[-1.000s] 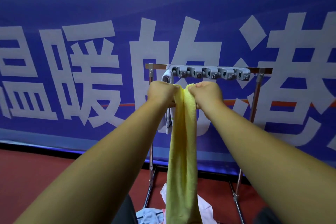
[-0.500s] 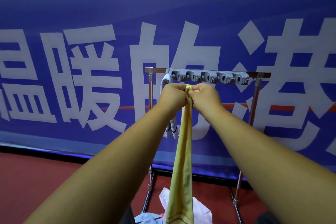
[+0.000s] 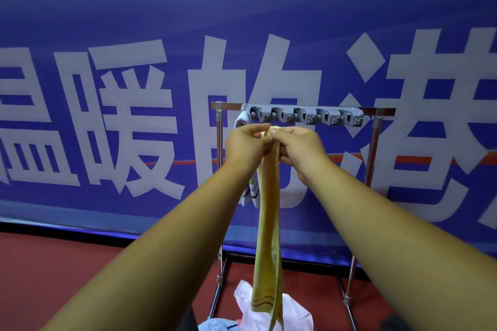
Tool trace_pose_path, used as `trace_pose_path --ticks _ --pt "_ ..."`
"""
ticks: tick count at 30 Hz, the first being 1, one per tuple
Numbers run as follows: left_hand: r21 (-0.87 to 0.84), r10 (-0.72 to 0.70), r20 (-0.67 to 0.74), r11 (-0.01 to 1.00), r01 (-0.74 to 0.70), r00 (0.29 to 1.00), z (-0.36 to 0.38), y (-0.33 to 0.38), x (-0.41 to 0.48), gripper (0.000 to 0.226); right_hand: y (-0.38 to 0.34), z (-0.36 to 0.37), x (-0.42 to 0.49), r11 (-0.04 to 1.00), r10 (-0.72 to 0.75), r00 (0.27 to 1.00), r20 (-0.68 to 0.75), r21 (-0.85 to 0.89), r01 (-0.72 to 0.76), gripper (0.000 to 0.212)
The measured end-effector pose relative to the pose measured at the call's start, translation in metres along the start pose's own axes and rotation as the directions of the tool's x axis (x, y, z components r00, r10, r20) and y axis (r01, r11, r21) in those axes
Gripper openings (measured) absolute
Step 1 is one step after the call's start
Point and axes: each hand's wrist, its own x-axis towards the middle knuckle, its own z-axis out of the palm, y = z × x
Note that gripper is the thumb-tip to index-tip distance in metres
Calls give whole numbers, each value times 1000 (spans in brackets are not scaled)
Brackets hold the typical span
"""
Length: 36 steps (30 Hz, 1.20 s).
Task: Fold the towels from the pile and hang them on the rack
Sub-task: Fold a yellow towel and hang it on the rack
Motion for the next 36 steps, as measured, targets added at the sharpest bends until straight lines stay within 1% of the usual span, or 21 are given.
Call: trace_pose_path --ticks 3,6,8,9,10,11,12,14,16,19,22,24,25,27,28,29,30,31,33,36 --pt "110 42 24 993 -45 999 -1 4 -2 47 -2 2 1 999 31 999 -17 41 -30 16" --pt "155 77 23 985 -80 997 -7 8 -1 62 -6 1 3 997 51 999 -12 59 -51 17" --pt "156 44 13 987 -45 999 -15 11 -2 69 -11 -1 5 996 50 999 -4 70 -49 18" --pt "136 5 18 991 -8 1000 -20 11 -2 69 -13 -2 5 996 48 999 4 72 -48 19" --pt "107 -40 45 994 35 998 -25 11 -2 67 -16 -3 6 997 46 999 15 68 -47 20" --pt "83 -82 102 994 73 991 -31 11 -2 65 -18 -4 6 997 45 999 26 67 -47 20" --pt "66 -121 173 992 111 977 -36 11 -3 60 -21 -5 7 996 42 998 38 71 -45 20" --pt "47 -193 310 981 188 931 -41 10 -6 58 -26 -6 7 996 32 997 63 79 -37 21" --pt "58 -236 362 971 231 902 -43 13 -10 50 -31 -7 6 999 10 997 79 50 -14 21" --pt "88 -216 343 976 197 914 -43 19 -10 46 -38 -8 4 1000 -23 997 71 14 22 20" --pt "21 -165 355 985 169 920 -42 32 -9 39 -41 -12 3 995 -35 997 65 99 29 23" --pt "-32 -124 352 989 145 928 -39 42 -8 33 -40 -13 3 987 -36 997 74 160 23 29" --pt "-66 -104 354 988 136 929 -37 46 -7 30 -38 -13 4 982 -21 995 97 191 2 36" --pt "-116 -78 339 985 124 938 -33 54 -1 27 -29 -13 2 974 37 981 189 214 -78 62" --pt "-131 -70 318 985 116 946 -33 55 3 27 -21 -13 2 974 74 964 254 187 -124 77" --pt "-141 -65 297 984 111 953 -32 57 8 28 -13 -11 0 976 110 940 322 146 -164 86" --pt "-152 -62 279 983 108 958 -31 58 13 28 -4 -10 -2 977 138 917 373 102 -188 88" --pt "-159 -65 270 981 111 961 -32 60 17 28 3 -8 -6 976 160 900 406 74 -206 84" --pt "-157 -77 265 980 122 961 -32 62 27 28 15 -2 -8 971 191 892 409 56 -234 72" --pt "-145 -92 245 981 130 965 -34 57 42 32 28 3 -5 964 207 896 393 73 -255 67"
